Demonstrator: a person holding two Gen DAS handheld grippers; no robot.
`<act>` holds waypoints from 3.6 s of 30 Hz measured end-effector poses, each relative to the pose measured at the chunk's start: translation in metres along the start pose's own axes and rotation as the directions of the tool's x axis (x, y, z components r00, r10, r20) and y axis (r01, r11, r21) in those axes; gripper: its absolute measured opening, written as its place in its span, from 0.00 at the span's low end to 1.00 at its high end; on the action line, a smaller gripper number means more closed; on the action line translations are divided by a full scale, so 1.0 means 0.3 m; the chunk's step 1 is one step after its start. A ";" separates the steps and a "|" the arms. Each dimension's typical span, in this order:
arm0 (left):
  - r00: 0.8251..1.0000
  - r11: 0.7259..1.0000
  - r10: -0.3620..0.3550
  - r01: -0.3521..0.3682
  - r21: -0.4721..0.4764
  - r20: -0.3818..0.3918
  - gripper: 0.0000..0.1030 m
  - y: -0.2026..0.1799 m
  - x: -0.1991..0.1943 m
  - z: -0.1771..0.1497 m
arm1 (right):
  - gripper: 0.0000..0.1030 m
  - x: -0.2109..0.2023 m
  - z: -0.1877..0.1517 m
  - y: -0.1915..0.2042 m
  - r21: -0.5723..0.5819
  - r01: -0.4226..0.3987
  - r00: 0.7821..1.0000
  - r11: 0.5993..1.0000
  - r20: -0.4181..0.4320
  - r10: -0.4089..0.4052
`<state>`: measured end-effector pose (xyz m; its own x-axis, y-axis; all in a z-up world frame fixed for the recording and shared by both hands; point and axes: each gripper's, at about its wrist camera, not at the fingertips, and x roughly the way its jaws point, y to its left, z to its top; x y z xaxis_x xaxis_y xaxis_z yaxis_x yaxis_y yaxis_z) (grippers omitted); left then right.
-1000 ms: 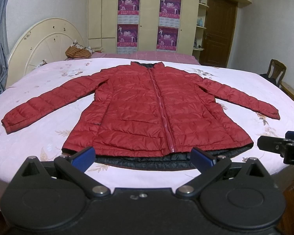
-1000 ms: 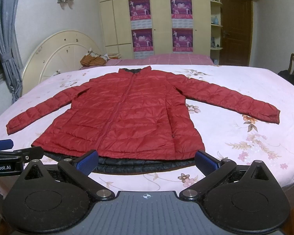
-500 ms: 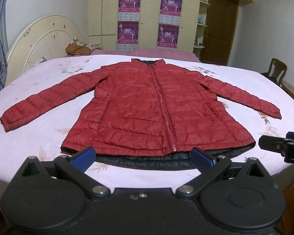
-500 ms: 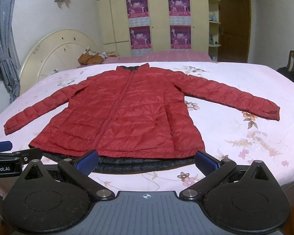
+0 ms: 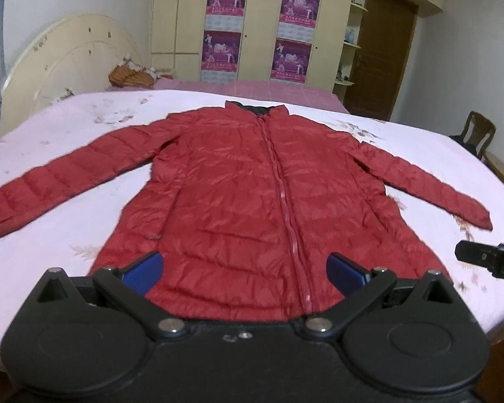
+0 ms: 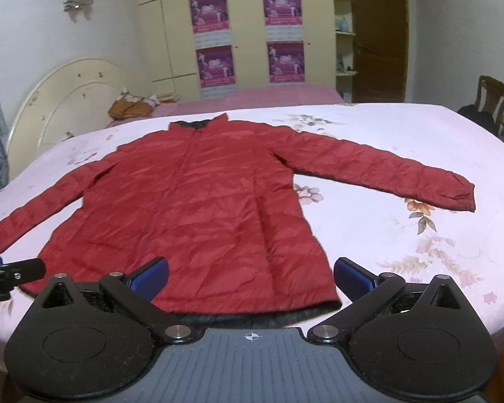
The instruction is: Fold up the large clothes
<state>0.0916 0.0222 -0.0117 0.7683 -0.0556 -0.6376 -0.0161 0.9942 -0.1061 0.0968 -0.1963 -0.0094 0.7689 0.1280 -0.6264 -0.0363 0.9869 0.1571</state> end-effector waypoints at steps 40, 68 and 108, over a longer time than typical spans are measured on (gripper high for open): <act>0.991 0.978 -0.095 0.111 0.174 -0.095 1.00 -0.414 0.746 0.338 | 0.61 0.532 0.133 -1.025 0.710 0.270 0.941 0.650 -0.051 -0.334; 0.986 0.998 0.039 -0.047 -0.043 -0.159 1.00 0.021 0.806 0.415 | 0.07 0.657 0.430 -0.706 0.371 0.141 0.963 0.918 0.165 -0.215; 0.941 0.955 -0.273 0.240 -0.175 -0.198 0.62 0.227 1.116 0.524 | 0.31 0.958 0.455 0.163 0.030 -0.089 0.995 0.996 0.043 0.088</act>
<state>0.4483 0.0857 -0.1124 0.6009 -0.3418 -0.7225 0.0574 0.9201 -0.3875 0.4032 -0.1245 -0.0774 0.7895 0.2097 -0.5768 -0.0856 0.9682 0.2349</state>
